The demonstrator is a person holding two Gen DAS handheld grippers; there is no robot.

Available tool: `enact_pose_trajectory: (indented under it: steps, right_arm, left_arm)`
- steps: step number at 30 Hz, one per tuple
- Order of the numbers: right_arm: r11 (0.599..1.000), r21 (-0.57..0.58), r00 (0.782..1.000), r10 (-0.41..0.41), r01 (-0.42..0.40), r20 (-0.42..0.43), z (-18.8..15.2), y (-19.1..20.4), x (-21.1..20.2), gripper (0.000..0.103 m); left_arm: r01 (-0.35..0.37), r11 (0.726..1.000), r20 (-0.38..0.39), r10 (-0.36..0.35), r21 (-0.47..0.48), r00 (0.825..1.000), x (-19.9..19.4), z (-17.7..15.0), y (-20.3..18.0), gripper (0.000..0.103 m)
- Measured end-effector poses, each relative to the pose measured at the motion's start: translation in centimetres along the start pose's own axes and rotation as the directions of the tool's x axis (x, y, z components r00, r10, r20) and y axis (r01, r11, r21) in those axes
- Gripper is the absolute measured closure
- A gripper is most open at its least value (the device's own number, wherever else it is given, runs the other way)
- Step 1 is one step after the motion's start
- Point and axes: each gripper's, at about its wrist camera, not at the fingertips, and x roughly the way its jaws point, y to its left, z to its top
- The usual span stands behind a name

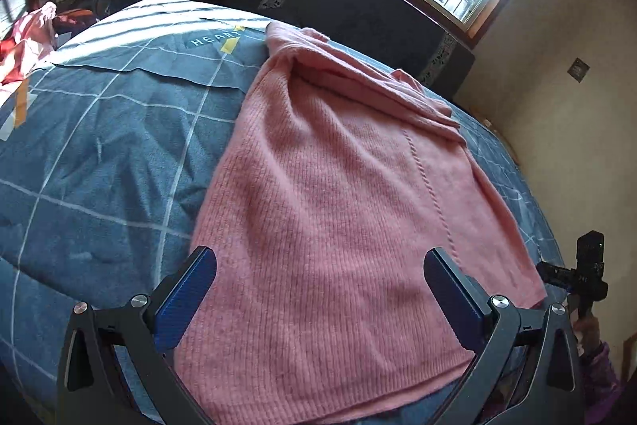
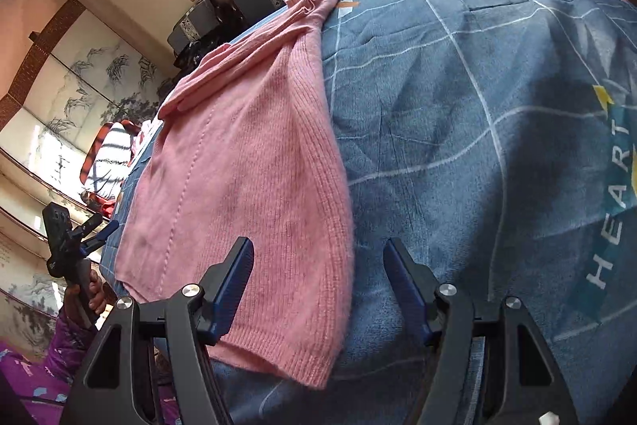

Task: Fold small clothes
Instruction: 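Bring both tools to the sweater hem and close the right tool on it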

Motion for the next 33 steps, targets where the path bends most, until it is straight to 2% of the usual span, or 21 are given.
enact_pose_trajectory:
  steps: [1, 4, 6, 8, 10, 13, 15, 16, 17, 18, 19, 20, 23, 25, 28, 30, 32, 33]
  right_arm:
    - [1.000, -0.006, 1.000, -0.003, 0.003, -0.005, -0.3, 0.3, 0.3, 0.037]
    - [0.999, -0.031, 1.000, 0.008, -0.008, 0.000, -1.0, 1.2, 0.6, 0.037]
    - [0.999, -0.031, 1.000, 0.021, -0.021, -0.004, -1.2, 1.7, 0.8, 0.038]
    - [0.999, -0.041, 1.000, 0.023, -0.024, -0.011, -1.5, 2.2, 1.0, 0.041]
    - [0.999, -0.031, 0.999, 0.037, -0.037, -0.027, -1.8, 2.4, 1.3, 0.063]
    - [0.999, -0.014, 0.999, 0.037, -0.038, -0.027, -2.3, 2.1, 1.4, 0.081]
    - [0.998, 0.015, 0.998, 0.060, -0.059, -0.035, -2.5, 1.7, 1.6, 0.088]
    - [0.997, 0.025, 0.997, 0.073, -0.072, -0.035, -2.5, 1.7, 1.7, 0.088]
    - [0.996, 0.035, 0.996, 0.084, -0.083, -0.035, -2.6, 1.6, 1.7, 0.088]
    - [0.994, 0.043, 0.995, 0.097, -0.096, -0.033, -2.5, 1.6, 1.7, 0.089]
    - [0.992, 0.055, 0.993, 0.117, -0.115, -0.028, -2.6, 1.5, 1.6, 0.089]
    - [0.989, 0.066, 0.991, 0.133, -0.131, -0.021, -2.6, 1.4, 1.5, 0.089]
    - [0.988, 0.078, 0.990, 0.137, -0.135, -0.016, -2.6, 1.0, 1.2, 0.090]
    - [0.987, 0.077, 0.989, 0.146, -0.143, -0.027, -2.6, 0.8, 1.3, 0.090]
    - [0.985, 0.086, 0.986, 0.157, -0.152, -0.050, -2.7, 0.8, 1.8, 0.087]
    - [0.980, 0.109, 0.984, 0.174, -0.168, -0.047, -2.5, 0.7, 2.0, 0.086]
    - [0.979, 0.114, 0.984, 0.173, -0.167, -0.042, -2.5, 0.8, 2.1, 0.086]
    - [0.980, 0.115, 0.985, 0.170, -0.165, -0.041, -2.5, 0.9, 2.2, 0.086]
  left_arm:
    - [-0.002, 1.000, -0.004, 0.002, -0.009, 1.000, -0.5, -0.5, 0.8, 0.000]
    - [0.055, 0.997, -0.044, -0.057, -0.058, 0.997, -1.0, -2.1, 3.2, 0.000]
    - [0.021, 0.997, -0.093, -0.028, -0.069, 0.995, -0.7, -3.1, 4.2, 0.000]
    - [0.058, 0.996, -0.056, -0.062, -0.069, 0.997, -1.4, -3.8, 4.8, 0.001]
    - [0.098, 0.990, -0.046, -0.103, -0.104, 0.994, -1.6, -4.0, 5.6, 0.002]
    - [0.152, 0.977, -0.019, -0.156, -0.147, 0.988, -1.9, -4.2, 6.6, 0.002]
    - [0.188, 0.971, -0.028, -0.194, -0.151, 0.981, -1.6, -4.0, 6.7, 0.002]
    - [0.208, 0.966, -0.040, -0.217, -0.152, 0.975, -1.3, -3.8, 6.6, 0.005]
    - [0.235, 0.958, -0.059, -0.247, -0.162, 0.967, -0.9, -3.7, 6.5, 0.025]
    - [0.249, 0.953, -0.083, -0.266, -0.171, 0.960, -0.5, -3.5, 6.3, 0.038]
    - [0.242, 0.955, -0.104, -0.262, -0.171, 0.959, 0.0, -3.3, 6.2, 0.057]
    - [0.241, 0.956, -0.114, -0.262, -0.165, 0.958, 0.3, -3.3, 6.0, 0.059]
    - [0.248, 0.957, -0.125, -0.266, -0.148, 0.956, 0.3, -3.0, 6.0, 0.060]
    - [0.264, 0.950, -0.105, -0.284, -0.168, 0.953, -0.1, -2.7, 6.7, 0.060]
    - [0.196, 0.967, -0.117, -0.216, -0.165, 0.969, 0.0, -2.5, 7.3, 0.053]
    - [0.230, 0.962, -0.121, -0.249, -0.150, 0.961, -0.1, -2.3, 7.0, 0.038]
    - [0.261, 0.957, -0.132, -0.276, -0.124, 0.952, -0.1, -2.3, 6.0, 0.013]
    - [0.261, 0.960, -0.135, -0.273, -0.099, 0.953, 0.1, -2.3, 5.4, 0.008]
